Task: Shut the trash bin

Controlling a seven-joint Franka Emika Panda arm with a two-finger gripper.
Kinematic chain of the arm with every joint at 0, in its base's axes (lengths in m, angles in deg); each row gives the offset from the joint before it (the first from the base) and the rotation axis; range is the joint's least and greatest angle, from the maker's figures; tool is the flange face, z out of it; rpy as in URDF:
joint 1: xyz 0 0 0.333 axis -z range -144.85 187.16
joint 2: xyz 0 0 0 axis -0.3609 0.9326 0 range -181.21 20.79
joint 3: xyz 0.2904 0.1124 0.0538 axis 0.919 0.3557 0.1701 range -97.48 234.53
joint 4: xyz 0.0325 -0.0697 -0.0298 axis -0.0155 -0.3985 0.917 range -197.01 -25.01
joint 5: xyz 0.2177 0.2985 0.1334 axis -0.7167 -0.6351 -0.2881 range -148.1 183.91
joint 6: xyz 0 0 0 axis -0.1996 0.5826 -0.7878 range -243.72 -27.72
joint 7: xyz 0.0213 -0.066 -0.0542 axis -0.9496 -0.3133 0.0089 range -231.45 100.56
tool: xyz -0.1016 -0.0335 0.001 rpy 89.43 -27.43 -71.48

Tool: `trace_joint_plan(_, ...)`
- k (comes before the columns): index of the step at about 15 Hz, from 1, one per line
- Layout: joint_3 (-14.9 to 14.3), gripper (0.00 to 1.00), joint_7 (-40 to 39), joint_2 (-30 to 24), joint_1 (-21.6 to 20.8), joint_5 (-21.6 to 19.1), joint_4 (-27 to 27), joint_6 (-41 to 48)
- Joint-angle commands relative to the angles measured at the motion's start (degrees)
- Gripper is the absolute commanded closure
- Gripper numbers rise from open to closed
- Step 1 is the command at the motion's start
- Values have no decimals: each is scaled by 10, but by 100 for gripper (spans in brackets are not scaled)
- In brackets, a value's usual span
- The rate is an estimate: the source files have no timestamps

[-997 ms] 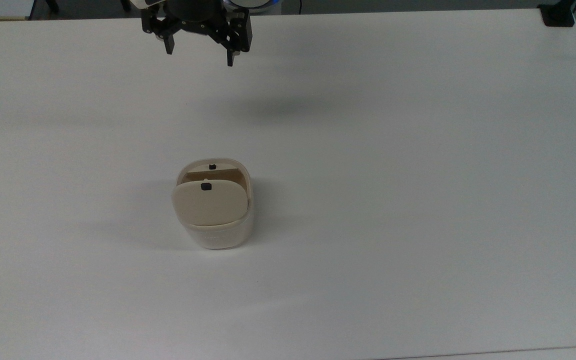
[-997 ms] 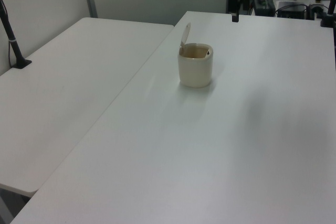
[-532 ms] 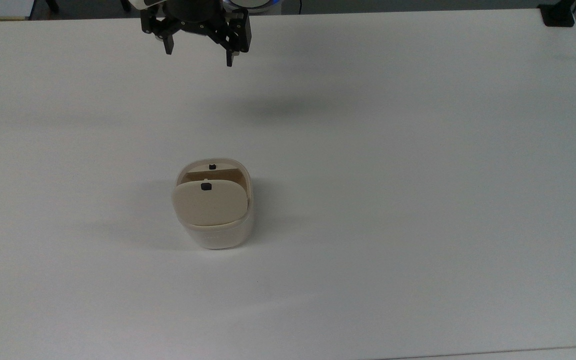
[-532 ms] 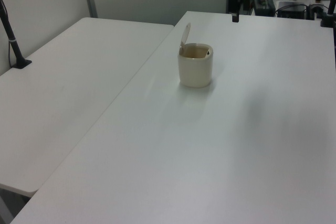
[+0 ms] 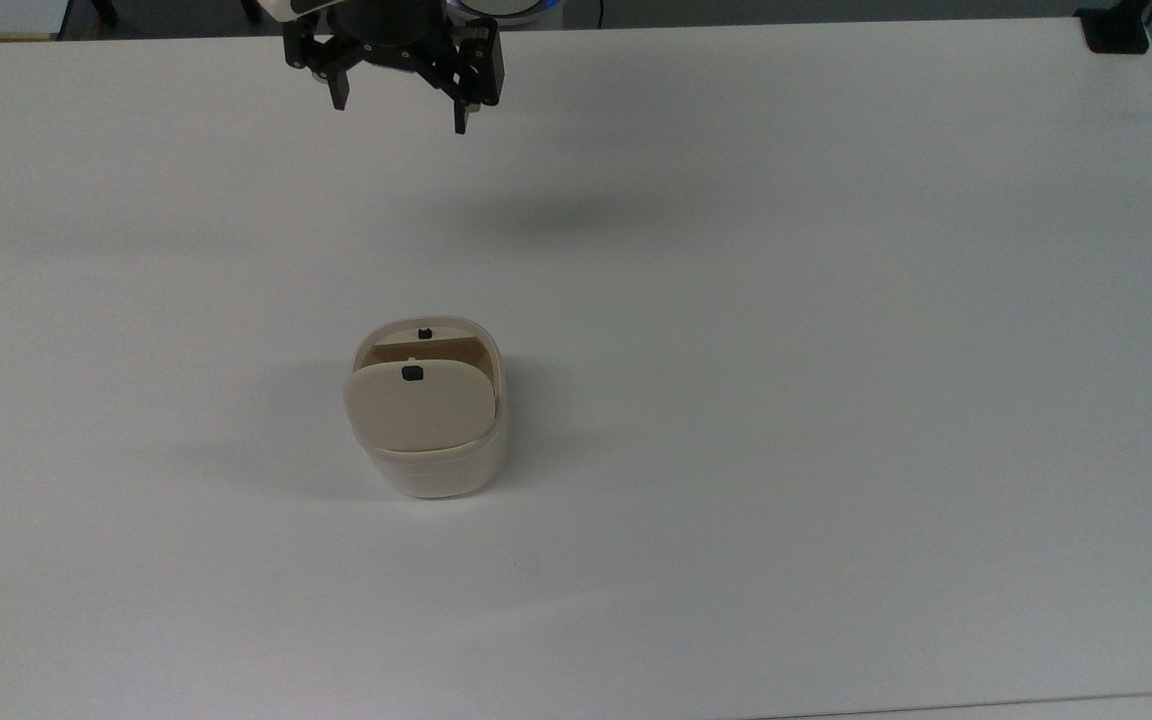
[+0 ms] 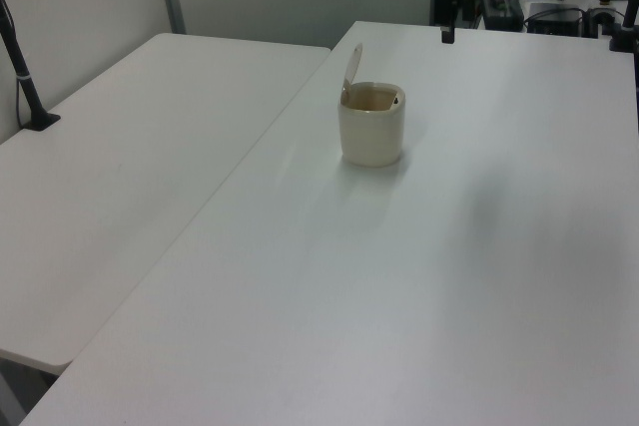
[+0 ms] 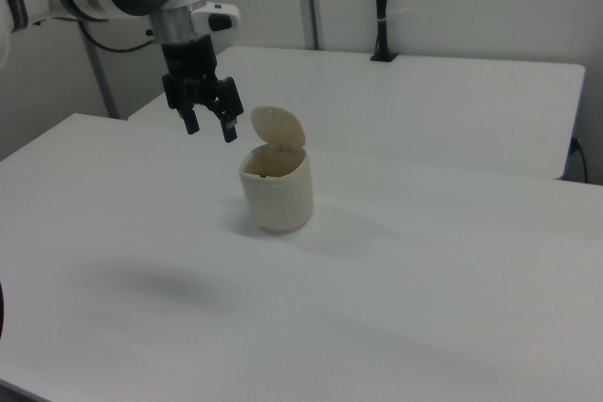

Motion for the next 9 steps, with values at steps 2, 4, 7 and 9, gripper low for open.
trace_joint_plan(2,-4,0,-5,-9,-8,5,-14,4)
trace_joint_plan(4,-4,0,-5,-9,-8,5,-14,4)
trace_joint_plan(7,-2,0,-5,-3,-9,10,-13,4)
trace_joint_plan(9,-2,1,-5,-4,-8,11,-12,4)
